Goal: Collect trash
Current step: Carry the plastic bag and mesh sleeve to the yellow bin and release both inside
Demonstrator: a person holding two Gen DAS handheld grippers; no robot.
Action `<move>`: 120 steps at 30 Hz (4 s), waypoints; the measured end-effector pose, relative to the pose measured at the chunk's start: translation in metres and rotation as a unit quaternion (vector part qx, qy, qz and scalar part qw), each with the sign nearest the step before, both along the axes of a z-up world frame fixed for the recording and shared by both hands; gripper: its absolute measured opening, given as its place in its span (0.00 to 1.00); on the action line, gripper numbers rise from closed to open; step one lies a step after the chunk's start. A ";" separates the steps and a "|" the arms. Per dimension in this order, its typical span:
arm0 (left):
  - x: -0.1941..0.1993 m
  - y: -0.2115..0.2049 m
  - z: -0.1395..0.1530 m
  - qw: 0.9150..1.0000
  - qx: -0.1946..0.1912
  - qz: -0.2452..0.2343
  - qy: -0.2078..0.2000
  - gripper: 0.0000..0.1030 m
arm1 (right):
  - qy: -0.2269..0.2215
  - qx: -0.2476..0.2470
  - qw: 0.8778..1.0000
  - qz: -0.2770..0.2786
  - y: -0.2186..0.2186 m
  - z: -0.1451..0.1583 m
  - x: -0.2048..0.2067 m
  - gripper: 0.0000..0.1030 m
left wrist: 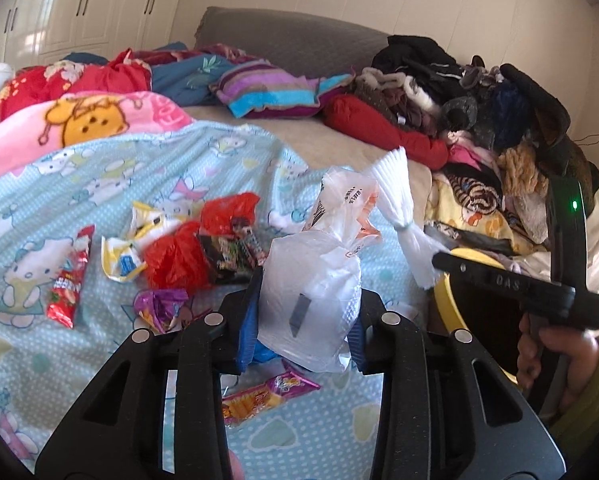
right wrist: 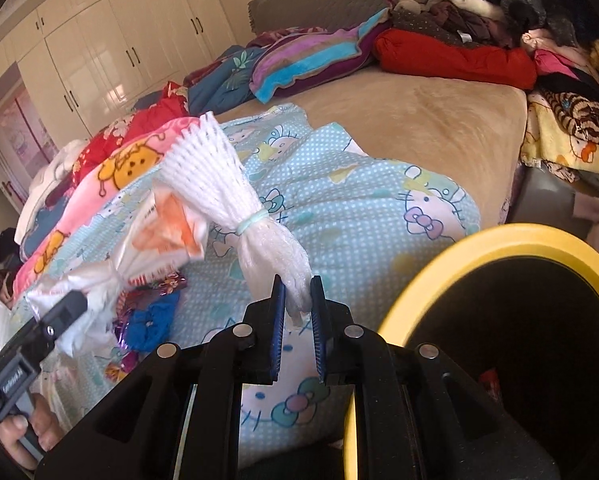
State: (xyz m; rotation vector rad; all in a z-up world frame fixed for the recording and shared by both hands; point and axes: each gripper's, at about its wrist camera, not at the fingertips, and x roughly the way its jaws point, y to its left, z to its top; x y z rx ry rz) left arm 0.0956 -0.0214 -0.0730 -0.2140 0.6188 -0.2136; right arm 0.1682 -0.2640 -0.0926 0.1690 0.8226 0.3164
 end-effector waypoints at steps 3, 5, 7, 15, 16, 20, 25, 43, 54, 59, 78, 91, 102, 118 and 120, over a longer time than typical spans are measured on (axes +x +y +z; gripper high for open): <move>-0.003 0.000 0.008 1.000 -0.002 0.003 -0.009 0.28 | -0.005 0.003 1.000 -0.004 -0.003 0.003 -0.008 0.12; -0.004 0.001 0.012 1.000 -0.002 0.004 -0.014 0.28 | -0.008 0.008 1.000 -0.006 -0.005 0.007 -0.013 0.12; -0.005 0.001 0.015 1.000 -0.005 0.006 -0.018 0.28 | -0.012 0.010 1.000 -0.008 -0.007 0.010 -0.018 0.12; -0.012 -0.003 0.030 0.999 -0.005 0.006 -0.035 0.28 | -0.029 0.018 0.999 -0.008 -0.015 0.028 -0.036 0.12; -0.013 -0.005 0.033 0.999 -0.003 0.005 -0.039 0.28 | -0.031 0.019 0.999 -0.008 -0.017 0.031 -0.039 0.12; -0.015 -0.011 0.042 0.999 -0.001 -0.002 -0.049 0.28 | -0.039 0.013 0.999 -0.012 -0.024 0.041 -0.048 0.12; -0.020 -0.020 0.049 0.998 0.002 -0.010 -0.058 0.28 | -0.048 0.018 0.998 -0.021 -0.037 0.052 -0.057 0.12; -0.031 -0.051 0.063 0.996 0.006 -0.047 -0.074 0.28 | -0.071 0.012 0.995 -0.064 -0.094 0.075 -0.087 0.12; -0.036 -0.074 0.067 0.994 0.014 -0.074 -0.081 0.28 | -0.074 0.008 0.993 -0.094 -0.124 0.078 -0.105 0.12; -0.039 -0.085 0.066 0.993 0.020 -0.086 -0.080 0.28 | -0.075 0.010 0.991 -0.106 -0.135 0.079 -0.110 0.12; -0.042 -0.125 0.047 0.989 0.036 -0.132 -0.055 0.28 | -0.034 0.003 0.985 -0.166 -0.174 0.050 -0.103 0.12; -0.030 -0.164 0.027 0.984 0.055 -0.168 -0.025 0.28 | 0.003 0.005 0.979 -0.204 -0.202 0.025 -0.098 0.12; -0.016 -0.196 0.007 0.977 0.074 -0.198 -0.005 0.28 | 0.009 -0.010 0.977 -0.212 -0.205 0.021 -0.096 0.14; -0.017 -0.184 0.013 0.986 0.039 -0.161 -0.025 0.77 | -0.002 -0.014 0.977 -0.213 -0.195 0.019 -0.097 0.53; -0.018 -0.178 0.015 0.987 0.040 -0.153 -0.025 0.78 | -0.009 -0.012 0.978 -0.208 -0.190 0.021 -0.098 0.57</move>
